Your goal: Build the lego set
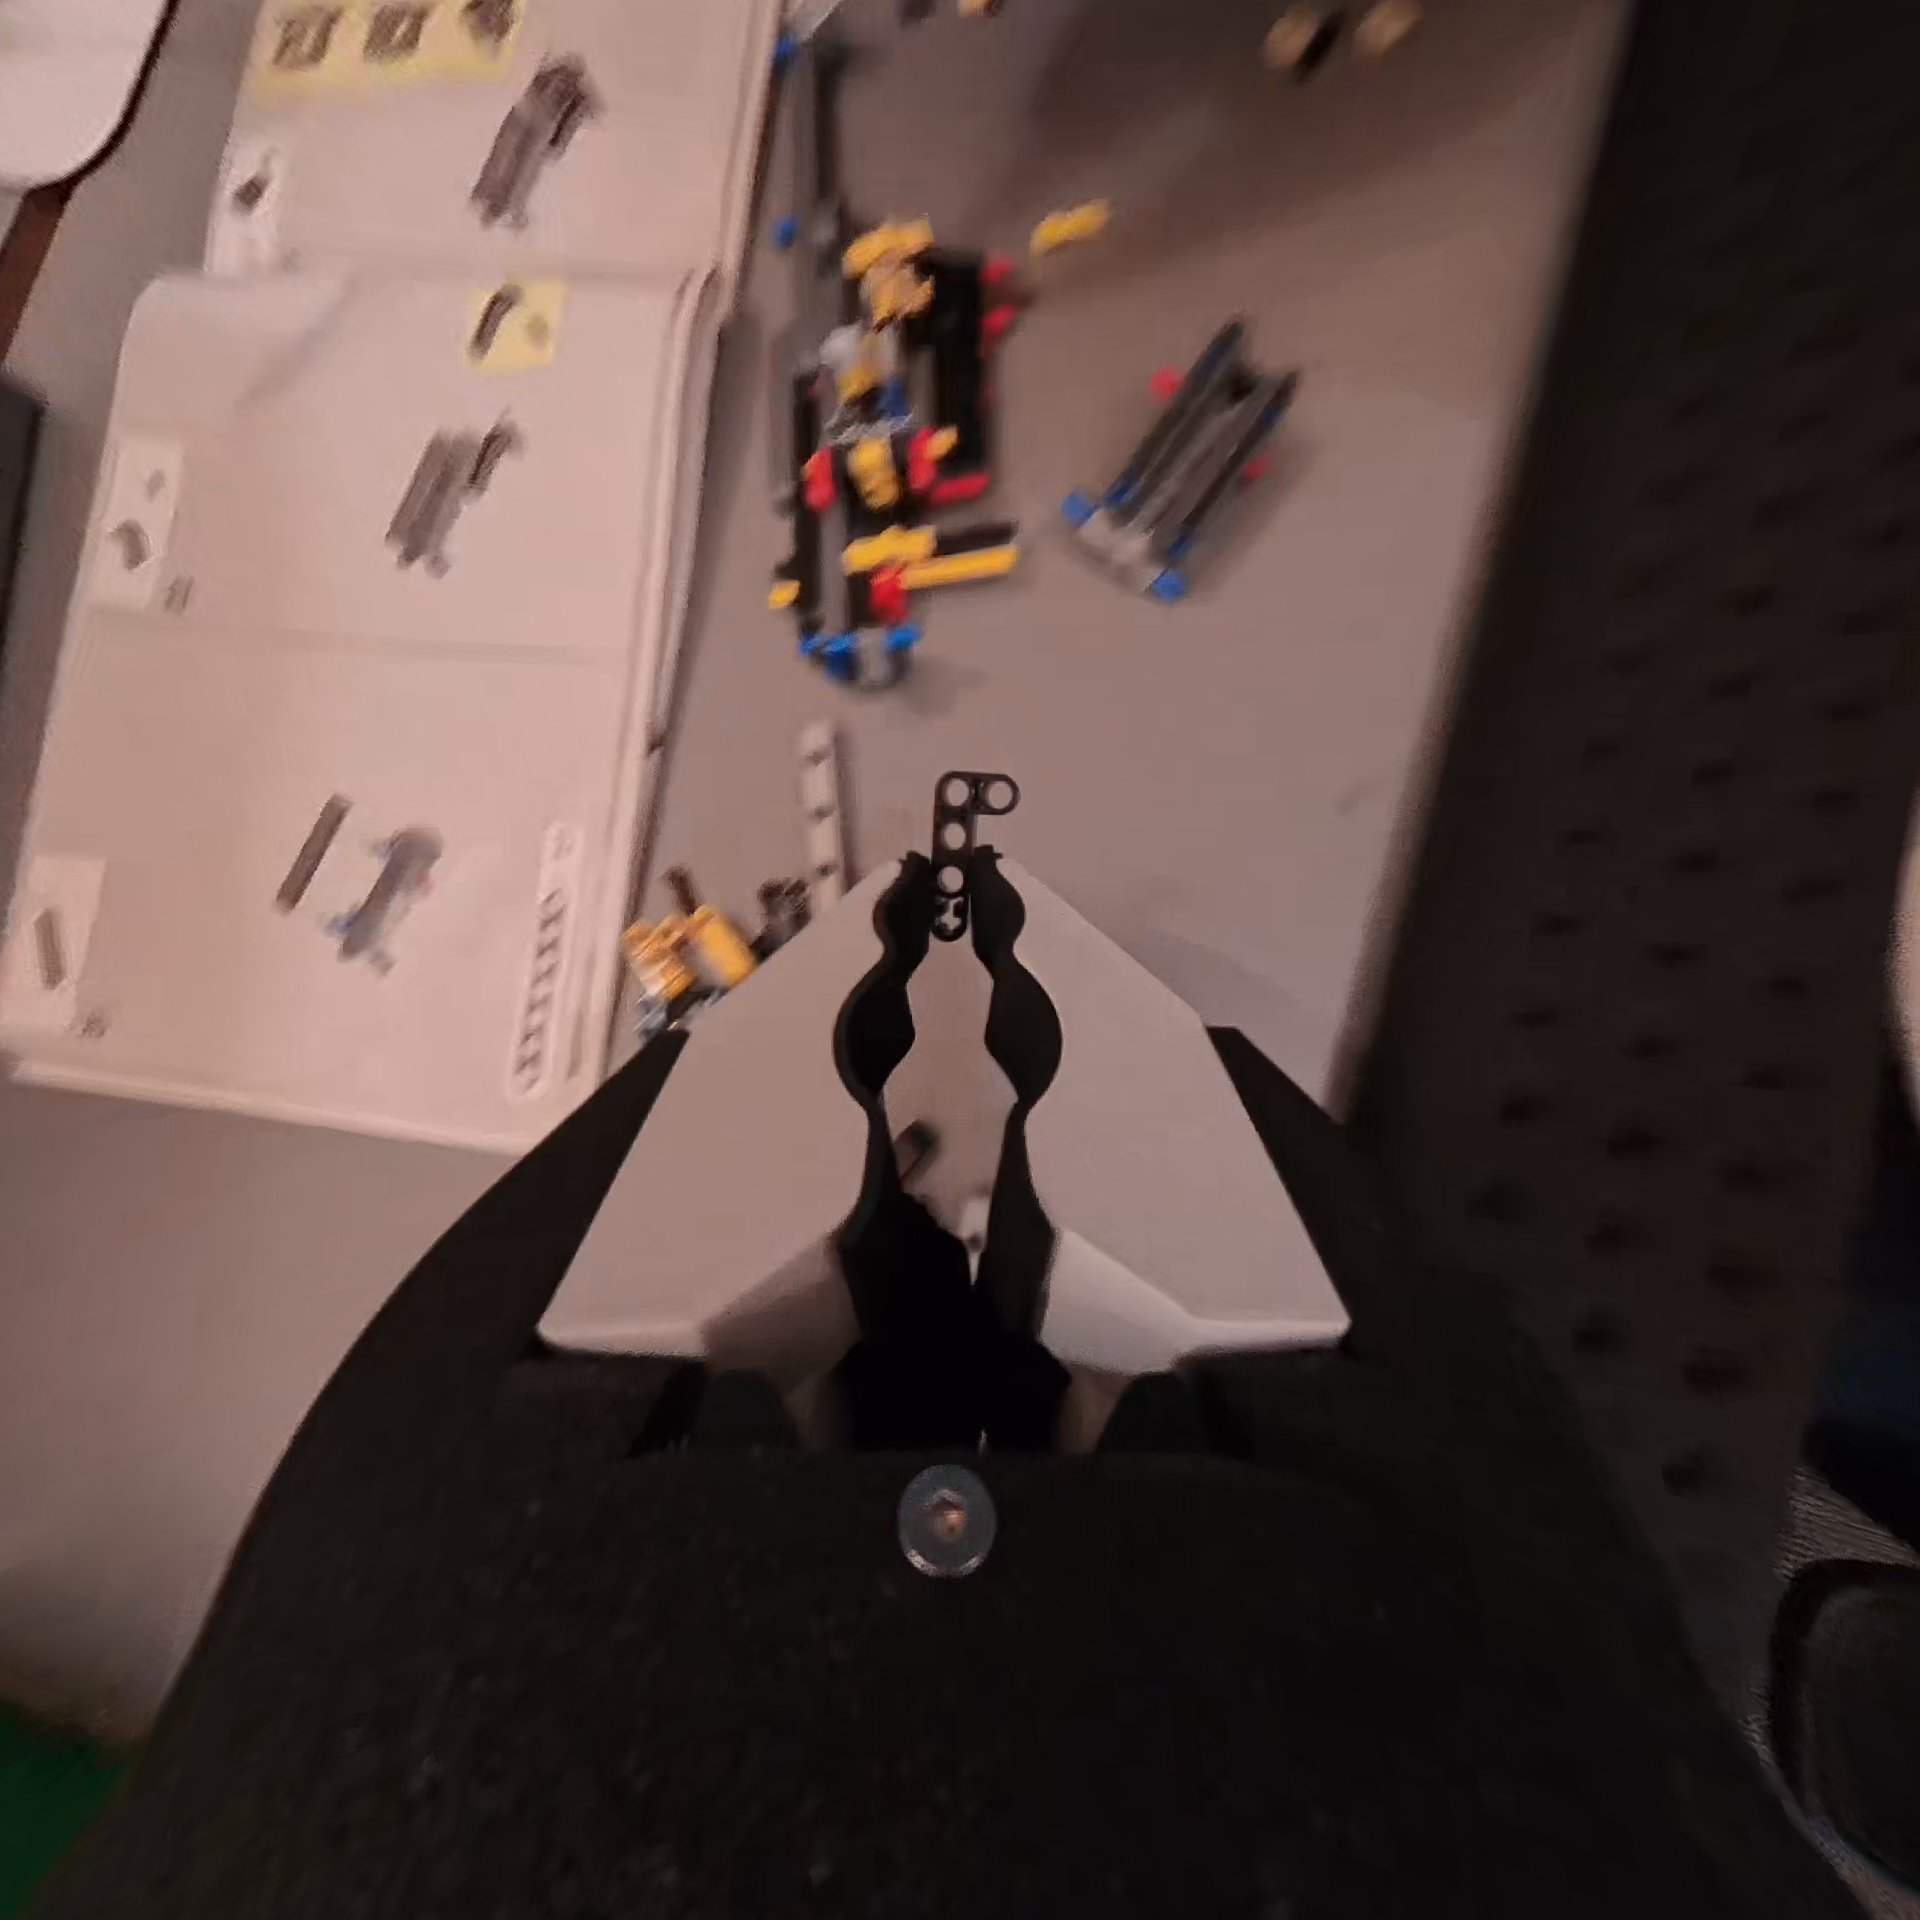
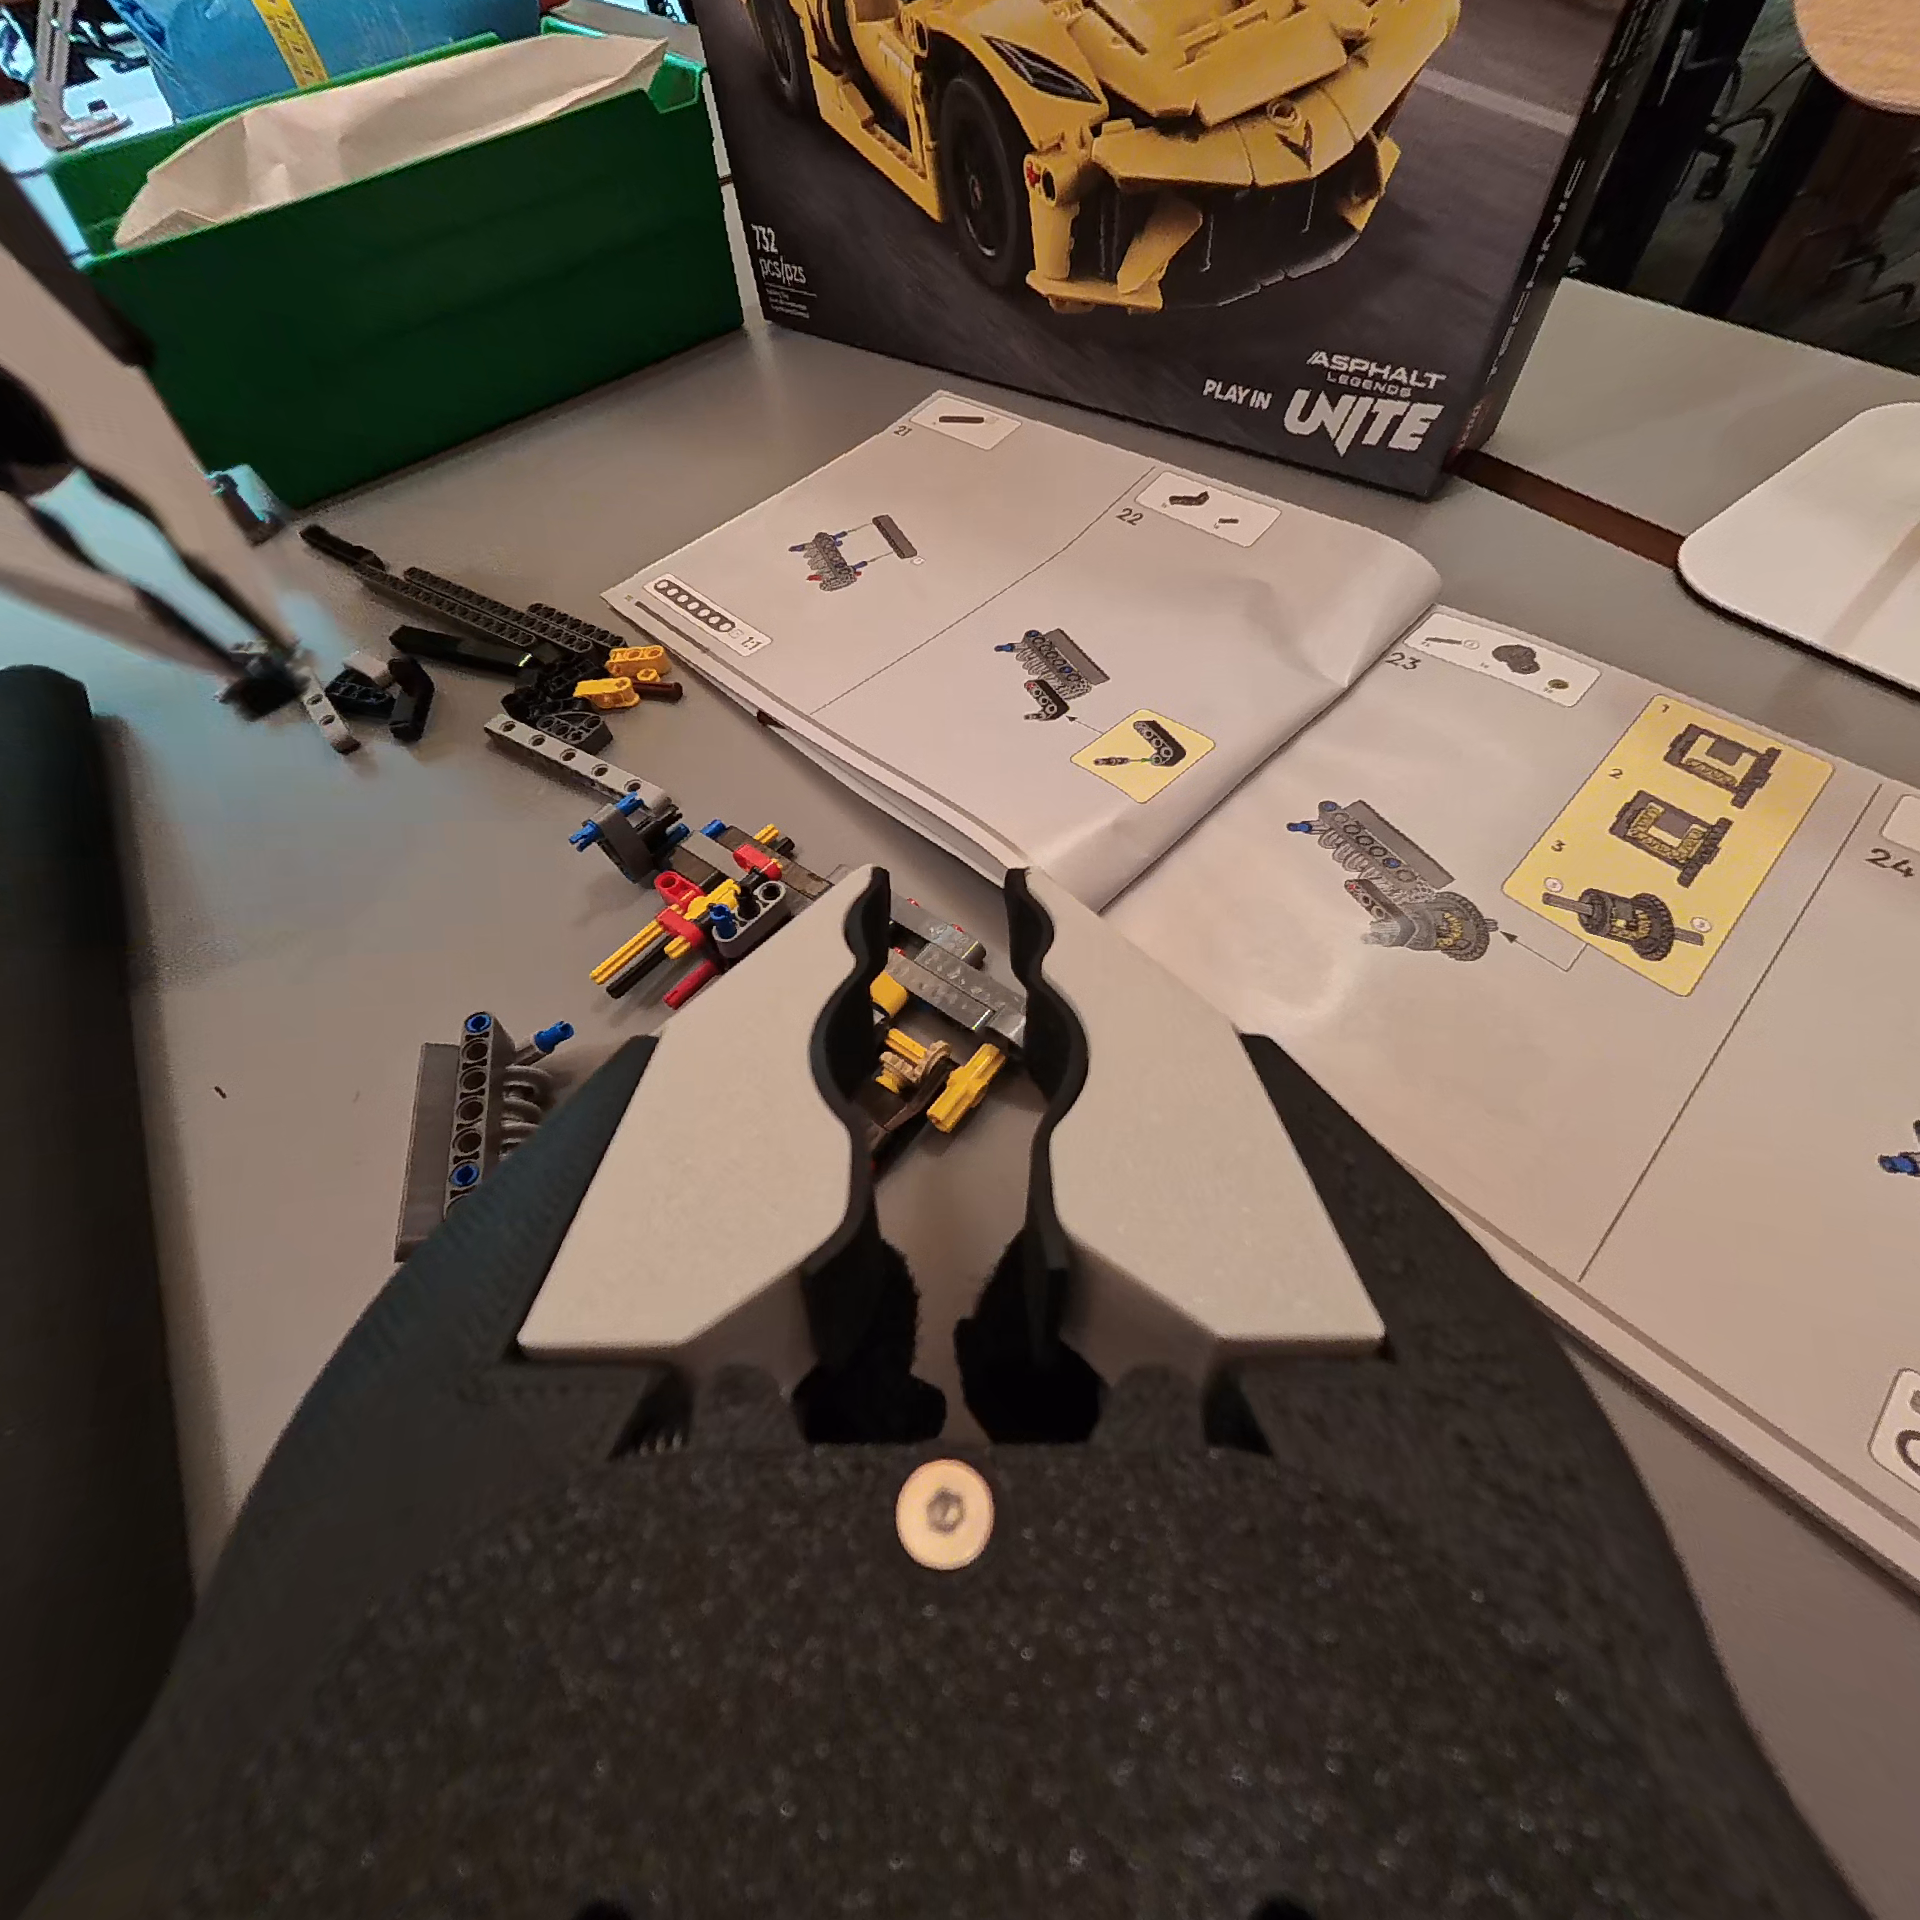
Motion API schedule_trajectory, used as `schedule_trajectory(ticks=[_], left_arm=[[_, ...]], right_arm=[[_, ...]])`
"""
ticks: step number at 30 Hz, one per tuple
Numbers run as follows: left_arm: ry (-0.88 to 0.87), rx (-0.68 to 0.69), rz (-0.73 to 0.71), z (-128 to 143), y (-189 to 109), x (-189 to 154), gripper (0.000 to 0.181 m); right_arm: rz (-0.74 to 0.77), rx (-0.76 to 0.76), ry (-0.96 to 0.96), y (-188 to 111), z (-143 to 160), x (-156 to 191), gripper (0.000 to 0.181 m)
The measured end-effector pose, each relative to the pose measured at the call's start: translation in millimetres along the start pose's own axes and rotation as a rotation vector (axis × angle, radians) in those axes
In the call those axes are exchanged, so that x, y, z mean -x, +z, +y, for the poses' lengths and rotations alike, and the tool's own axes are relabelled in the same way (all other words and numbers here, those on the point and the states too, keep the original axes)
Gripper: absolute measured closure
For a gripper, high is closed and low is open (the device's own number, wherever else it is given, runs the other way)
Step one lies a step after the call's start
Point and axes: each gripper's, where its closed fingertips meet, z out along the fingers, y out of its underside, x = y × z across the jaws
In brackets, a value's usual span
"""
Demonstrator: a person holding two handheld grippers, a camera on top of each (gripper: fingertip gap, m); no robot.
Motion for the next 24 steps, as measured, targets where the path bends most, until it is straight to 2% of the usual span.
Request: schedule_trajectory(ticks=[3,7,9,12,14,17,21,24], left_arm=[[0.051,-0.005,0.110,-18,24,-39,0.175],[0.083,0.023,0.160,-33,70,-67,0.175],[0.080,0.039,0.197,-39,86,-79,0.175],[0.104,0.043,0.220,-50,101,-93,0.175],[0.111,0.030,0.226,-59,109,-98,0.175],[0.101,0.034,0.220,-69,122,-98,0.175],[0.093,0.079,0.175,-76,138,-90,0.175],[0.048,0.101,0.113,-76,141,-73,0.174]], right_arm=[[0.004,-0.001,-0.002,-1,0,0,0.159],[0.045,0.007,-0.020,-5,0,-9,0.159],[0.163,0.016,-0.060,-20,-3,-32,0.160],[0.335,0.017,-0.059,-65,-7,-64,0.162],[0.346,-0.022,0.005,-93,-7,-63,0.162],[0.288,-0.041,0.094,-119,9,-42,0.161],[0.314,0.037,0.147,-151,43,-28,0.161],[0.343,0.140,0.194,-168,69,-23,0.145]])
